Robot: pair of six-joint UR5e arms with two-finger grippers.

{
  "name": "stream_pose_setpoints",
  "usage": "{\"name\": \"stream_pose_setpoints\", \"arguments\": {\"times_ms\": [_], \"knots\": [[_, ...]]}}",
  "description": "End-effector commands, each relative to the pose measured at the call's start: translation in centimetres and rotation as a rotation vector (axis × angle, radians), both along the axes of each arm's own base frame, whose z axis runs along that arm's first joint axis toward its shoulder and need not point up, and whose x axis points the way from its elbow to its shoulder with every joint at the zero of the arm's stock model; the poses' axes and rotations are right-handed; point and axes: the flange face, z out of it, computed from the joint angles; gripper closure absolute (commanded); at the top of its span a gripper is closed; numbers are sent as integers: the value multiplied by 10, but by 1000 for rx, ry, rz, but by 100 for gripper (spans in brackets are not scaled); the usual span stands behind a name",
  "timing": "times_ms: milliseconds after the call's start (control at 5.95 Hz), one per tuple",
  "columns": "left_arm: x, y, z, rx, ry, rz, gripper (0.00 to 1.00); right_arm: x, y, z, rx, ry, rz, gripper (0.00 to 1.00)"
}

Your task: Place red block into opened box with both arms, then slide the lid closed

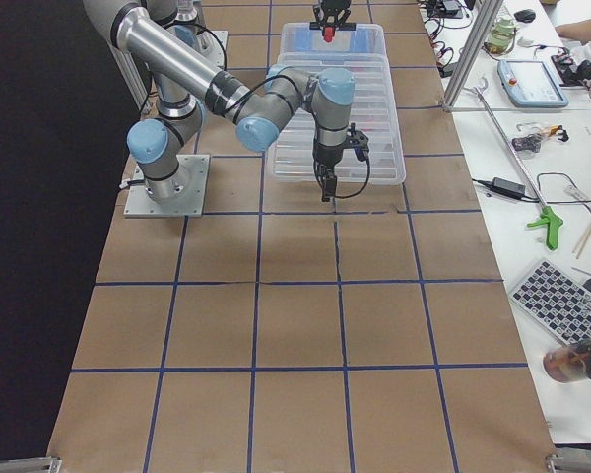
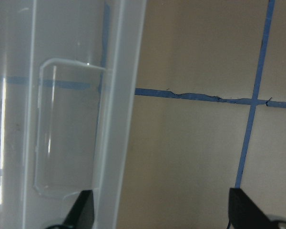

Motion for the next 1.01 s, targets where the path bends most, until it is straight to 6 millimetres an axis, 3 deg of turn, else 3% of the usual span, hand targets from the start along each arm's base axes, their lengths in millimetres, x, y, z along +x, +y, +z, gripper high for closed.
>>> {"name": "stream_pose_setpoints", "arguments": {"times_ms": [0,168,336,504,673,841], "knots": [[-32,-5,-55,-4,-1,-22,100,-1,-10,43,-69,29,-8,0],[-34,-12,-74,3,0,-29,99,4,-21,76,-97,34,0,0],[-32,-15,-91,8,-5,-30,98,25,-27,98,-91,17,-27,0],[-33,-19,-107,22,-8,-30,97,61,-34,118,-91,5,-53,0],[-33,-21,-110,11,-9,-39,70,95,-37,134,-93,-7,-87,0],[-26,-24,-110,9,-6,-28,44,144,-37,150,-93,-47,-129,0]]}}
